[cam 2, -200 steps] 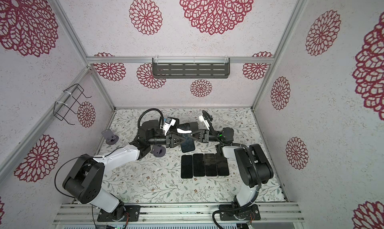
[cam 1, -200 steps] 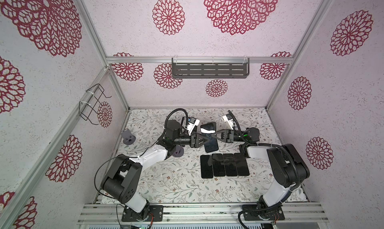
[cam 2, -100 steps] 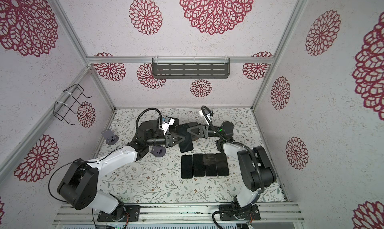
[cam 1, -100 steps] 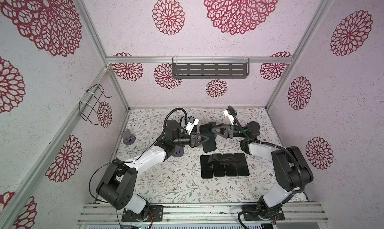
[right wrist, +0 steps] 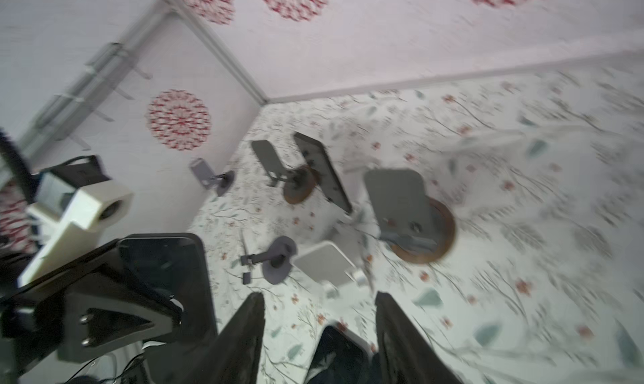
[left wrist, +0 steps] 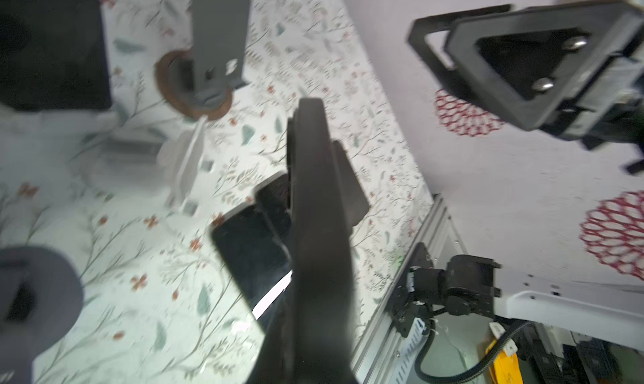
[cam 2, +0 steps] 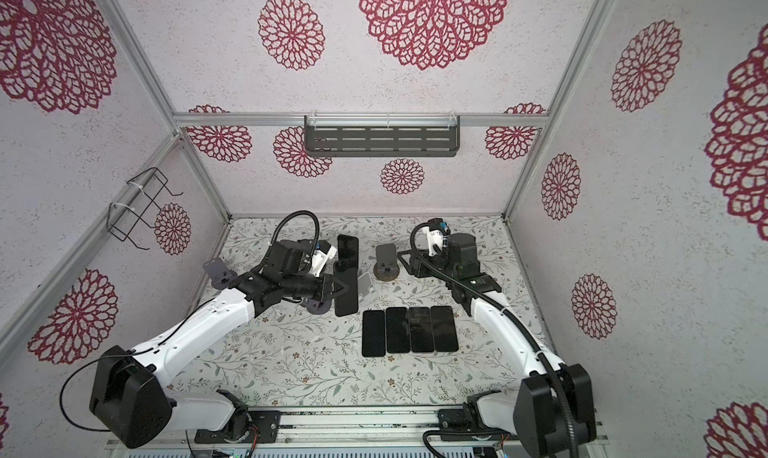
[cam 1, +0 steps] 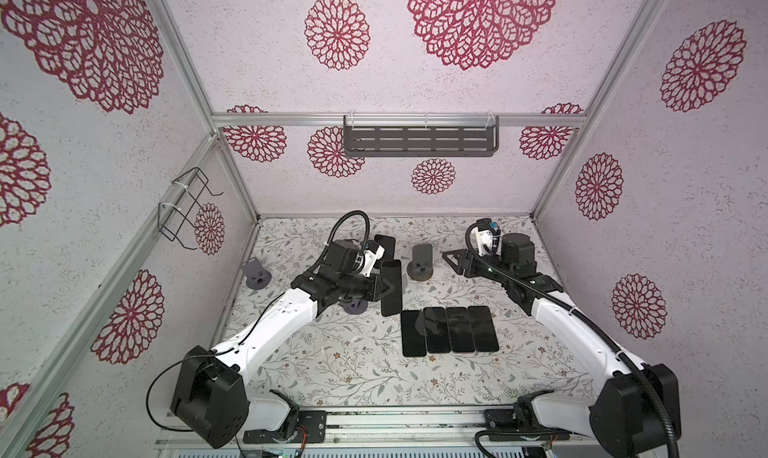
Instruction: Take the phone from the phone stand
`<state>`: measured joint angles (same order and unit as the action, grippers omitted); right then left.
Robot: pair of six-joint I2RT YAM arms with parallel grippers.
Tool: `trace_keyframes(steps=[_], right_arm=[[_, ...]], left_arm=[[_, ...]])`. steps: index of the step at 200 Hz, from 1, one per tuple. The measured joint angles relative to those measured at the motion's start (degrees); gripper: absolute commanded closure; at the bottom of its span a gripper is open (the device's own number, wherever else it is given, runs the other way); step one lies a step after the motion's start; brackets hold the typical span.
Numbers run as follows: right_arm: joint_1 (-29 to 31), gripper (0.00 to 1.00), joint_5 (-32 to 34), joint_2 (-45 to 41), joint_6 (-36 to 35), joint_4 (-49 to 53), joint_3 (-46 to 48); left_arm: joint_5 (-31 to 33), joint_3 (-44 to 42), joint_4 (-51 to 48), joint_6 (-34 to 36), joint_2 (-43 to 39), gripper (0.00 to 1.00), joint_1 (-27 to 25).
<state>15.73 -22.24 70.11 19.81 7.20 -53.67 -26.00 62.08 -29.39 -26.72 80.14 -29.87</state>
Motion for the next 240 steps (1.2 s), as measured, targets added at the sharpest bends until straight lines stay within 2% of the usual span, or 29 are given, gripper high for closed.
trace_keyframes(steps=[18,45,65,85,141,240], right_arm=[[-0.9,0.58,8.0,-2.19,-1.95,7.21,1.97],[-2.82,0.66,17.62,-4.79,-2.86,15.1,5.73],[-4.28,0.86,21.73,-6.88,-3.06,18.23,9.27],[-5.73,1.0,24.46,-9.27,-2.67,20.31,12.83],[-7.5,1.0,25.97,-7.8,-0.57,21.64,17.94],[-9.92,1.0,26.67,0.74,2.32,20.98,19.85]], left_arm=[[4.48,1.6,-6.62,-1.46,2.86,1.0,0.0],[8.68,2.16,-11.37,-3.61,5.16,1.0,-0.72],[11.28,2.91,-14.32,-5.11,5.84,1.0,-2.4],[12.83,4.11,-15.72,-6.47,7.32,1.0,-4.79],[13.53,4.28,-16.39,-9.4,12.26,1.0,-8.79],[10.08,5.6,-16.33,-13.7,16.92,1.0,-9.27]])
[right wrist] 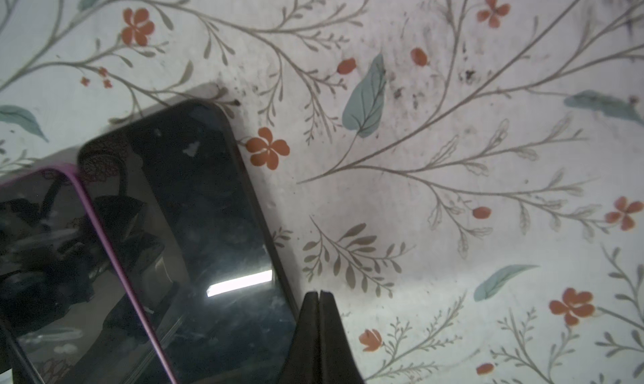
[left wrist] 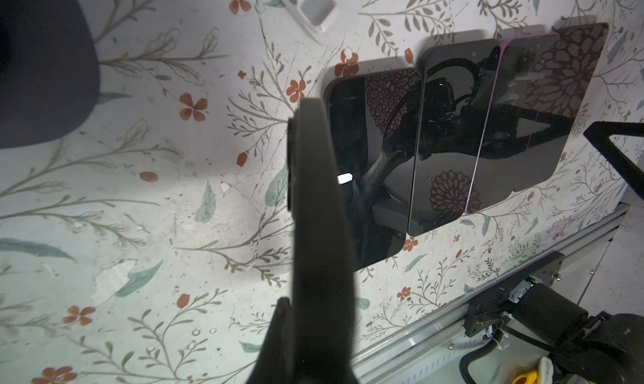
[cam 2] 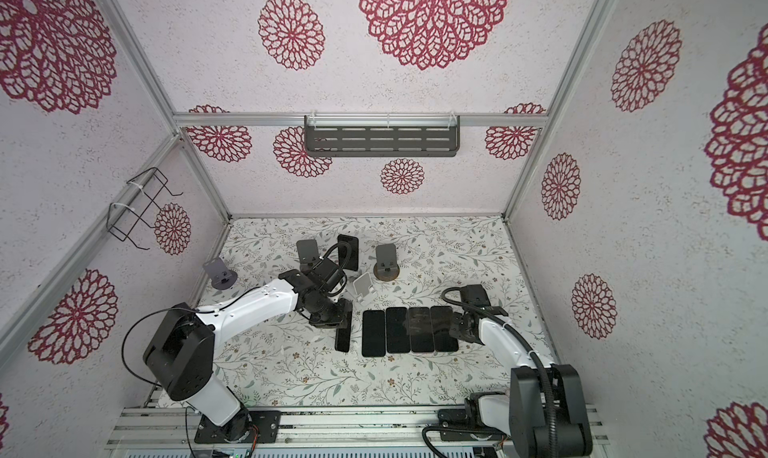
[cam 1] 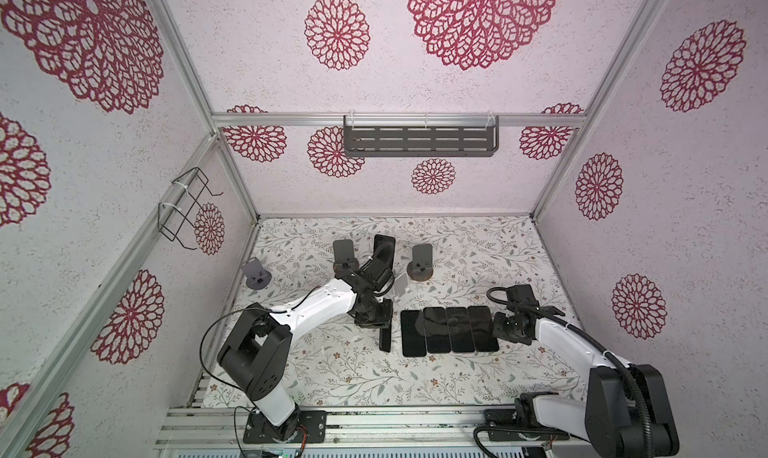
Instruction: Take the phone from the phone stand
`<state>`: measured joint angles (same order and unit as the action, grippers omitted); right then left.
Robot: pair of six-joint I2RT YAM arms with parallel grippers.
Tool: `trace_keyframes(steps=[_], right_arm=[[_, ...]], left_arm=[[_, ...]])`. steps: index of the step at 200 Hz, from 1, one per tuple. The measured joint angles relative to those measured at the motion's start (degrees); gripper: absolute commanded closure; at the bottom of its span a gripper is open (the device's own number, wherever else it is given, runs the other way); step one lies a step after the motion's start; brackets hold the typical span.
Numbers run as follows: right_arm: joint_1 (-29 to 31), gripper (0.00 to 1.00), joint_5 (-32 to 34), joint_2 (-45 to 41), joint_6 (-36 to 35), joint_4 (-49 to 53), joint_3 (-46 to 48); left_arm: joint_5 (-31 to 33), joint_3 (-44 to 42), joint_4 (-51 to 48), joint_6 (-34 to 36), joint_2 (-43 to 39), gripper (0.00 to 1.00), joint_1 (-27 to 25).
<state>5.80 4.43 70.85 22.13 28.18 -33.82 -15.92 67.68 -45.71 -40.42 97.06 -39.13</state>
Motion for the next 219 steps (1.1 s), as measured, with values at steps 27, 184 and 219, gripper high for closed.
trace_keyframes(steps=[27,184,219], right_arm=[[-0.04,1.0,0.39,-0.04,0.0,-0.28,0.0],[-0.42,1.0,0.33,-0.98,-0.09,-2.21,0.0],[-0.42,1.0,0.33,-2.4,-0.09,-2.47,0.0]], left_arm=[[-1.51,1.31,-0.09,-1.27,1.68,1.0,0.02],[-5.46,2.71,0.07,-3.8,6.99,1.0,0.28],[-5.51,2.82,0.44,-3.8,8.61,1.0,0.28]])
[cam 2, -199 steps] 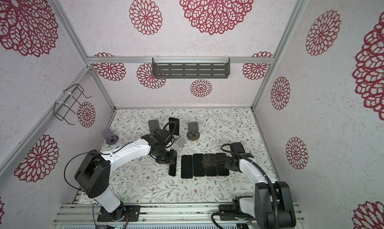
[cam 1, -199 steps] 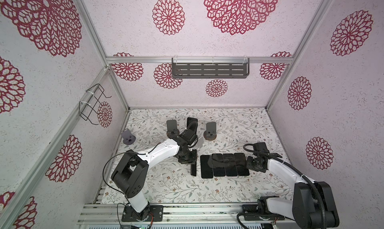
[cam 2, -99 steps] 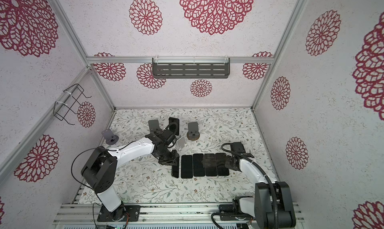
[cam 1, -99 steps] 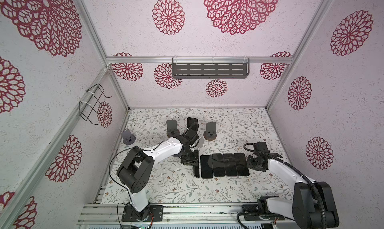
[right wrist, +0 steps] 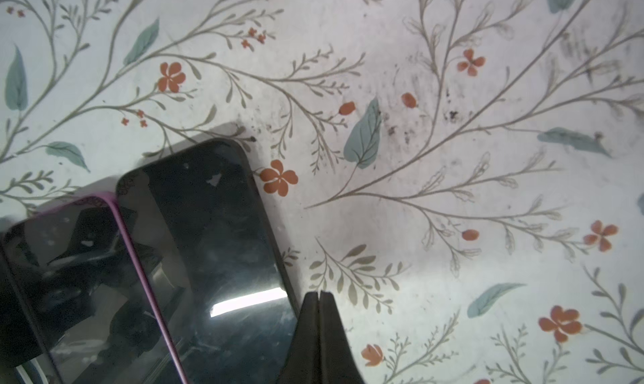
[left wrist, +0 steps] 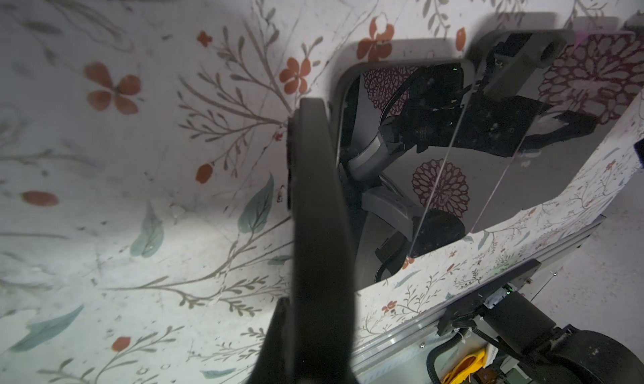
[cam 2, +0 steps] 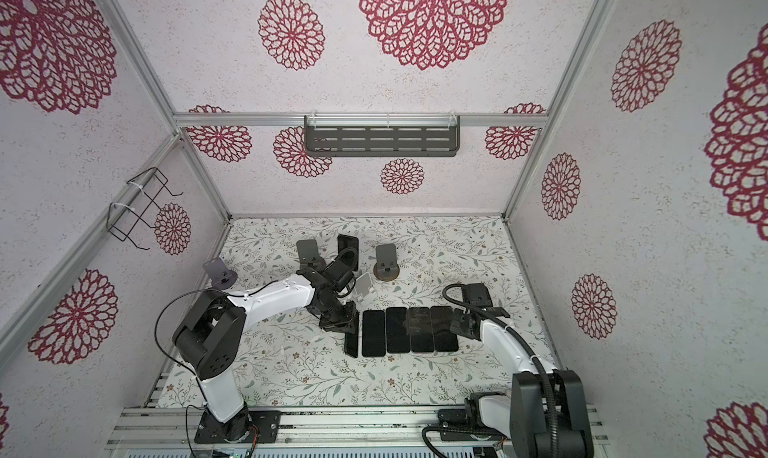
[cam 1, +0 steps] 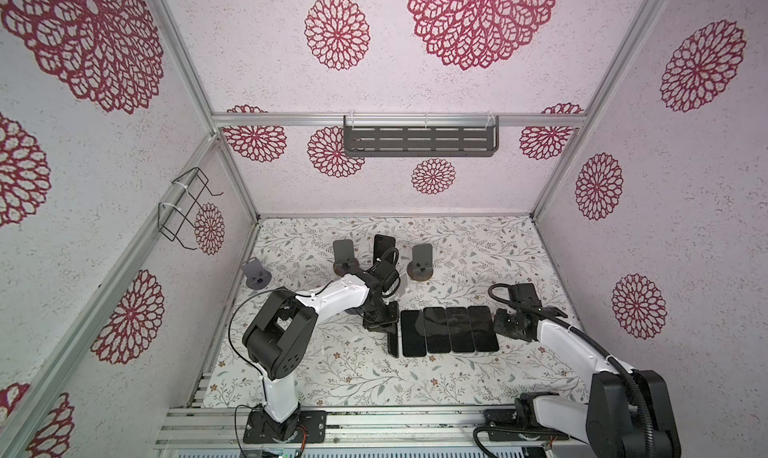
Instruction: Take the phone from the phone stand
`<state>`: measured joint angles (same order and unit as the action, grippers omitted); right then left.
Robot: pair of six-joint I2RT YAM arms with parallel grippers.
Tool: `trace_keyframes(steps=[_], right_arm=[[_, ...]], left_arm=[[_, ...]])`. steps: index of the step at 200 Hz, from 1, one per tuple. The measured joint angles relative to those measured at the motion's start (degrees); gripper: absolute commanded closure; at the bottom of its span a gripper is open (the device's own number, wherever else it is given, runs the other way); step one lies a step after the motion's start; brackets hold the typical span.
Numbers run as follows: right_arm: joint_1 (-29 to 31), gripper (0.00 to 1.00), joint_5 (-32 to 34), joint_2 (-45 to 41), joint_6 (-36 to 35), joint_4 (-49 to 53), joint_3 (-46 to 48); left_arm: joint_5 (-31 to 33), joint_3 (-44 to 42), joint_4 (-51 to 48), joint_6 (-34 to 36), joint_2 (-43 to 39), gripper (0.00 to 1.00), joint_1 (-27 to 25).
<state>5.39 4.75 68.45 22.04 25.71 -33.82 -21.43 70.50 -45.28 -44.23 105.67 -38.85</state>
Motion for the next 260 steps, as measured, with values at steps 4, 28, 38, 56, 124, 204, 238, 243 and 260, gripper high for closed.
trace_keyframes(steps=[4,28,38,56,124,204,238,243,260], right_arm=[[0.0,1.0,0.0,-0.13,0.0,-0.02,0.0],[0.0,1.0,-0.02,-0.44,-0.02,-0.17,0.0],[0.0,1.0,0.0,-0.44,-0.02,-0.15,0.0],[0.0,1.0,0.0,-0.44,-0.02,-0.17,0.0],[0.0,1.0,0.0,-1.2,-0.02,-0.17,0.02],[0.0,1.0,0.02,-2.25,-0.02,-0.17,0.11],[0.0,1.0,0.02,-2.25,-0.02,-0.15,0.11],[0.0,0.99,0.02,-2.25,-0.02,-0.15,0.11],[0.0,0.99,0.02,-2.25,-0.02,-0.15,0.11]], left_arm=[[0.02,0.0,0.02,0.0,0.0,1.0,0.0],[0.07,0.0,0.44,-0.02,0.0,0.95,0.0],[0.04,0.02,0.79,-0.04,0.0,0.94,0.0],[-0.07,0.02,1.36,-0.22,0.11,0.93,0.0],[-0.9,0.02,3.1,-0.46,0.5,0.9,0.0],[-1.75,0.0,3.98,-0.81,1.51,0.69,0.15],[-1.36,-0.07,4.02,-0.87,1.49,0.57,0.15],[-1.31,-0.11,4.09,-0.87,1.49,0.55,0.15],[-1.11,-0.15,3.85,-0.5,1.49,0.47,0.15]])
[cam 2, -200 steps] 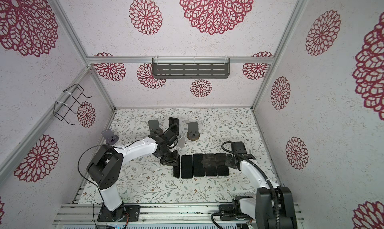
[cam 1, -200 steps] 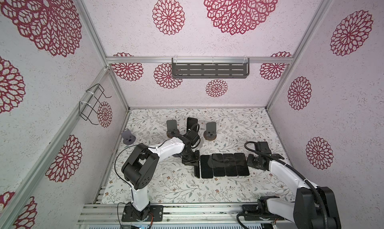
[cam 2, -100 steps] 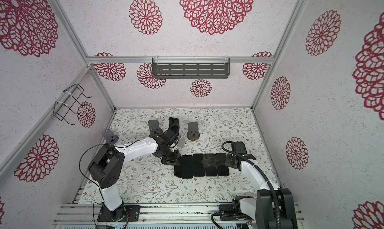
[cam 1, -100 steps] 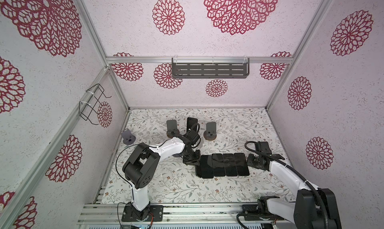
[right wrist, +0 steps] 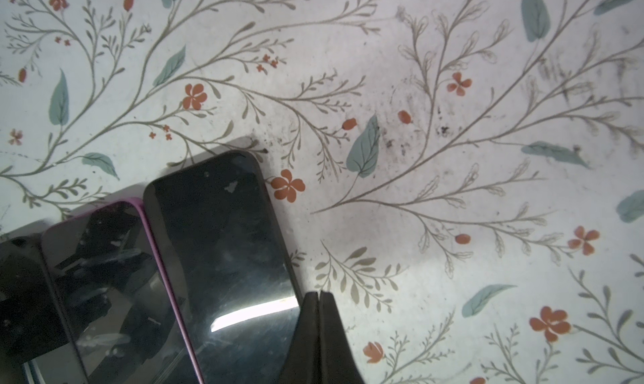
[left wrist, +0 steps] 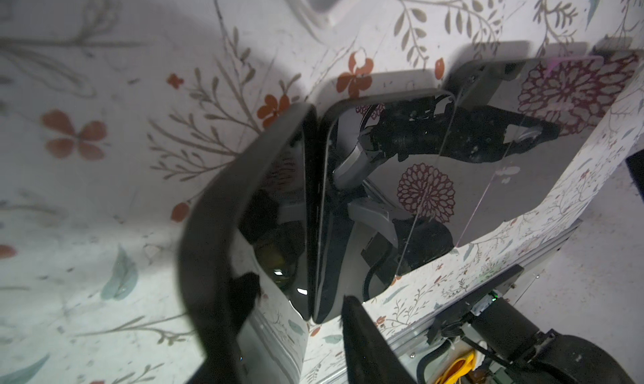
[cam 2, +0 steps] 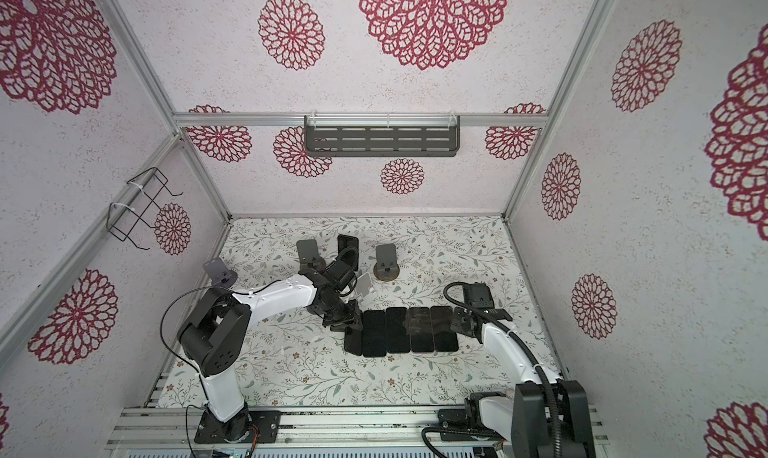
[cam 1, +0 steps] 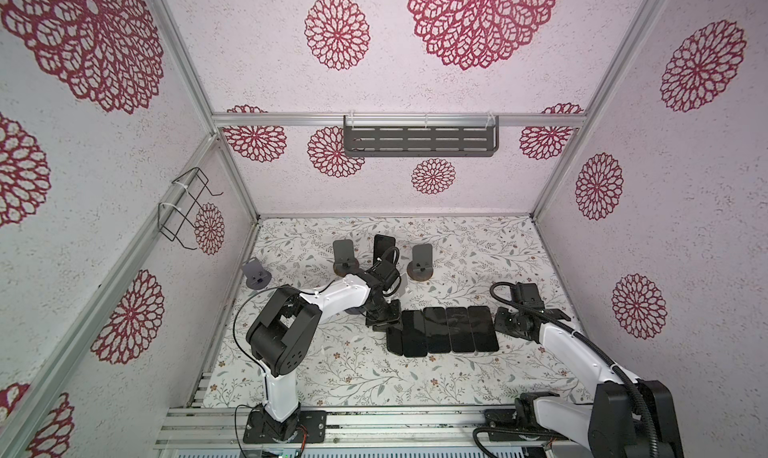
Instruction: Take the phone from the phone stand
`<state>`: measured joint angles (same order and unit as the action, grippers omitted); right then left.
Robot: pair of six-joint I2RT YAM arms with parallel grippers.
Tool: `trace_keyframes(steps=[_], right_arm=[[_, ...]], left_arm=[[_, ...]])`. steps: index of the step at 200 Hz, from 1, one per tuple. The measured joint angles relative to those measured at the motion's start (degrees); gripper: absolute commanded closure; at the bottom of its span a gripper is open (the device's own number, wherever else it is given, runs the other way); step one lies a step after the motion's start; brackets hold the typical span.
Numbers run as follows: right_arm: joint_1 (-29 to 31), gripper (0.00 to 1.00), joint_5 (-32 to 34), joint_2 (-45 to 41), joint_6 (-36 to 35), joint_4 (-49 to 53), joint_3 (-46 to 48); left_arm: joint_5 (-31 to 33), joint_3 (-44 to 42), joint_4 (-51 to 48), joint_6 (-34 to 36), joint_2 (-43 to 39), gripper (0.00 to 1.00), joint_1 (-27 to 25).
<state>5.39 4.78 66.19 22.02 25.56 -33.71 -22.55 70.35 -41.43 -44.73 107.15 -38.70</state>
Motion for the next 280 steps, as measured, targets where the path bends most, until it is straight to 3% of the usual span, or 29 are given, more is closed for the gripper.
trace_keyframes(steps=[43,76,166,218,244,280], right_arm=[[0.0,0.99,-0.02,0.0,0.0,-0.02,0.0],[0.0,0.98,-0.04,0.0,-0.13,-0.04,0.0],[0.0,0.96,-0.52,-0.57,-0.42,-0.02,0.0],[0.0,0.92,-1.16,-3.3,-0.48,0.04,0.0],[0.0,0.86,-3.61,-5.6,-1.16,0.0,0.0],[0.0,0.81,-10.88,-8.39,-3.19,-0.31,0.0]], left_arm=[[0.94,-0.28,-1.09,0.81,-0.04,0.32,0.02],[2.64,-0.5,-3.67,2.75,-0.28,0.27,0.13],[2.78,-0.5,-4.83,4.85,-1.27,0.24,0.13],[6.08,2.49,-8.04,9.88,-10.23,0.25,0.94],[9.66,4.28,-5.92,14.97,-16.44,0.29,4.35],[8.28,1.64,6.12,20.35,-23.02,0.27,16.09]])
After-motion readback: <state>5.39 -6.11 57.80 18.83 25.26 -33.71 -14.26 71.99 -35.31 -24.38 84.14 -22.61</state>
